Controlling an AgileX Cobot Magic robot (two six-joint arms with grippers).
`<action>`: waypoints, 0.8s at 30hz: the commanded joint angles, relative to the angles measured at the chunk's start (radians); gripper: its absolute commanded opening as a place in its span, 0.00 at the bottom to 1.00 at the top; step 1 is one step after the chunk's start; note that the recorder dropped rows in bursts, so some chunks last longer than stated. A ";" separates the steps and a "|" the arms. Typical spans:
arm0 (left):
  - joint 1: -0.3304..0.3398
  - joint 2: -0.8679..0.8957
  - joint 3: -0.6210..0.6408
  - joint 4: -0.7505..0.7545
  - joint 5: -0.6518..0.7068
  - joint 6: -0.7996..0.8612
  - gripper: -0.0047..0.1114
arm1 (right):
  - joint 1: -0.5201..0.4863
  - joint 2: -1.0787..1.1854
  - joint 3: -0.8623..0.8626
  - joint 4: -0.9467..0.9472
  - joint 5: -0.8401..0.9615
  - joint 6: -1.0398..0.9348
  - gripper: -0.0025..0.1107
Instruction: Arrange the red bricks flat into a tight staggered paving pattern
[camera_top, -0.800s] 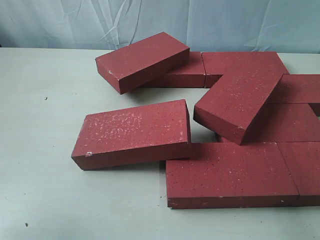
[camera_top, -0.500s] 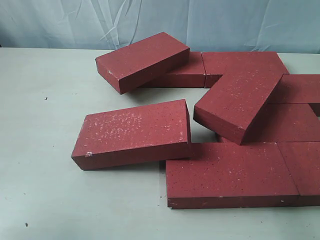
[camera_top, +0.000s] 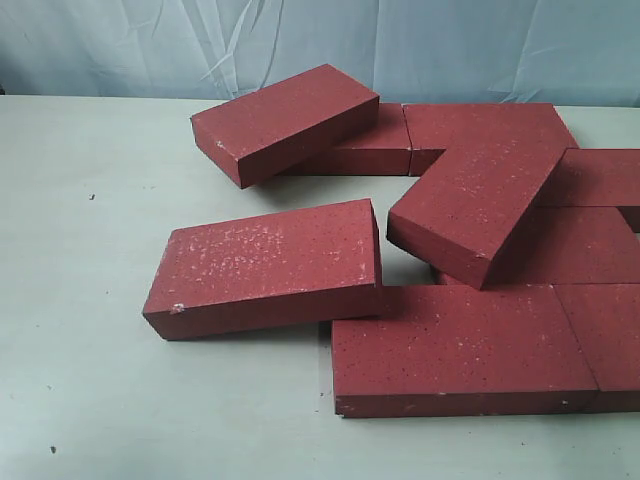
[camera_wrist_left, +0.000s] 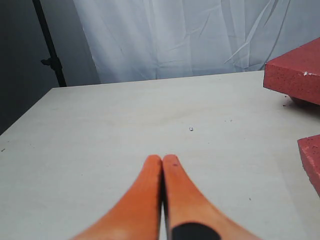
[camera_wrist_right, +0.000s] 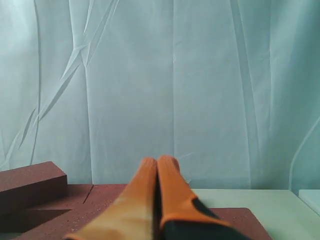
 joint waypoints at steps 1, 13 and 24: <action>0.003 -0.005 0.005 -0.007 -0.013 -0.003 0.04 | -0.005 -0.007 0.002 -0.006 -0.021 0.000 0.02; 0.003 -0.005 0.005 -0.007 -0.013 -0.003 0.04 | -0.005 -0.007 0.002 -0.006 -0.044 0.000 0.02; 0.003 -0.005 0.005 -0.007 -0.013 -0.003 0.04 | -0.005 -0.007 -0.130 -0.006 -0.061 -0.006 0.02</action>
